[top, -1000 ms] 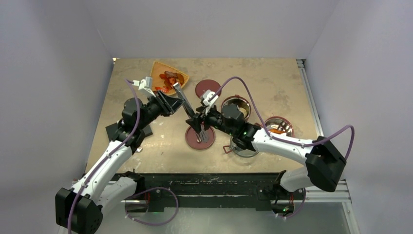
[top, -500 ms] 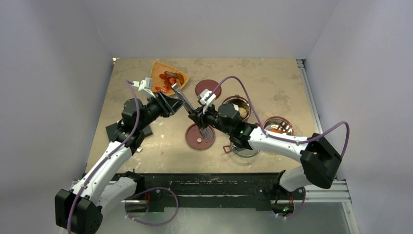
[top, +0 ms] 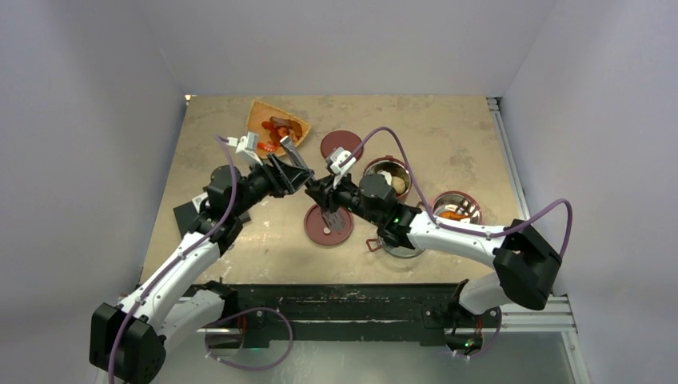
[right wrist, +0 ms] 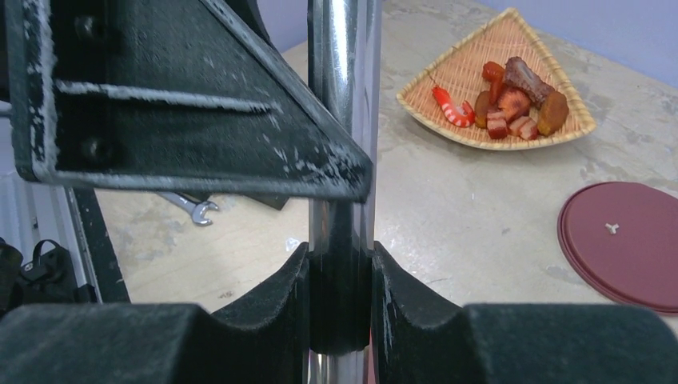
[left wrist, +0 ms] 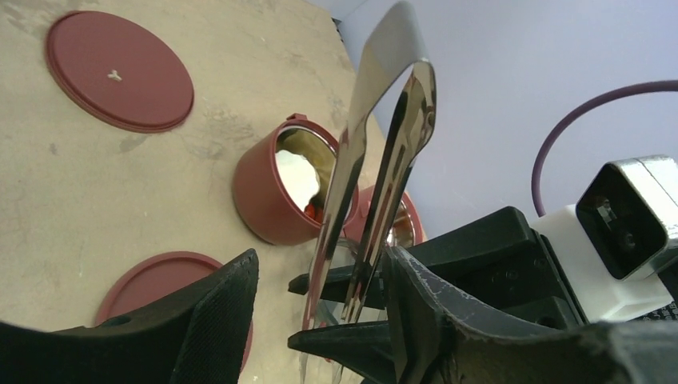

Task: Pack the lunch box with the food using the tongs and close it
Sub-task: Adjust the clamp.

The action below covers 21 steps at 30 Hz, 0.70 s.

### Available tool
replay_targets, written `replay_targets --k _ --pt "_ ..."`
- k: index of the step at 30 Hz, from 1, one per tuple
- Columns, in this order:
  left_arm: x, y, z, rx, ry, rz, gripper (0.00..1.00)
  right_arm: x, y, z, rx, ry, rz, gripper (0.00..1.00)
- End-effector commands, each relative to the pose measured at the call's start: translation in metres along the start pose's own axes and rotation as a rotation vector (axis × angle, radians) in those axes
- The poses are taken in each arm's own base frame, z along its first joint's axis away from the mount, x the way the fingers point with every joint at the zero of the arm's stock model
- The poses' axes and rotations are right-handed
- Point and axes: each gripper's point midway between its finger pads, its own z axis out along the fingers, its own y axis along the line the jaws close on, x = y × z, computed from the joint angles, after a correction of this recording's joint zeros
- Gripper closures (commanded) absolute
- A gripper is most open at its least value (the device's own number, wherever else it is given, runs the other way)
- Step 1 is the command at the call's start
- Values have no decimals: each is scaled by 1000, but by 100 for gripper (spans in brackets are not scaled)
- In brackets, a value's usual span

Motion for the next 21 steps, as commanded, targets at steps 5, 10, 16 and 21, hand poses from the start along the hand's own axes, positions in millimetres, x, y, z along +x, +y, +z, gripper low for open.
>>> replay_targets --k 5,10,16,21 --pt "-1 -14 12 54 -34 61 50 -29 15 -2 -46 -94 14 79" --pt "-3 -14 8 29 -68 102 58 -28 17 -2 -58 -87 16 78" --pt "-8 -14 6 21 -98 94 66 -25 16 0 -47 -79 23 77" --pt "-8 -14 8 14 -92 95 73 -26 15 -2 -42 -80 25 68"
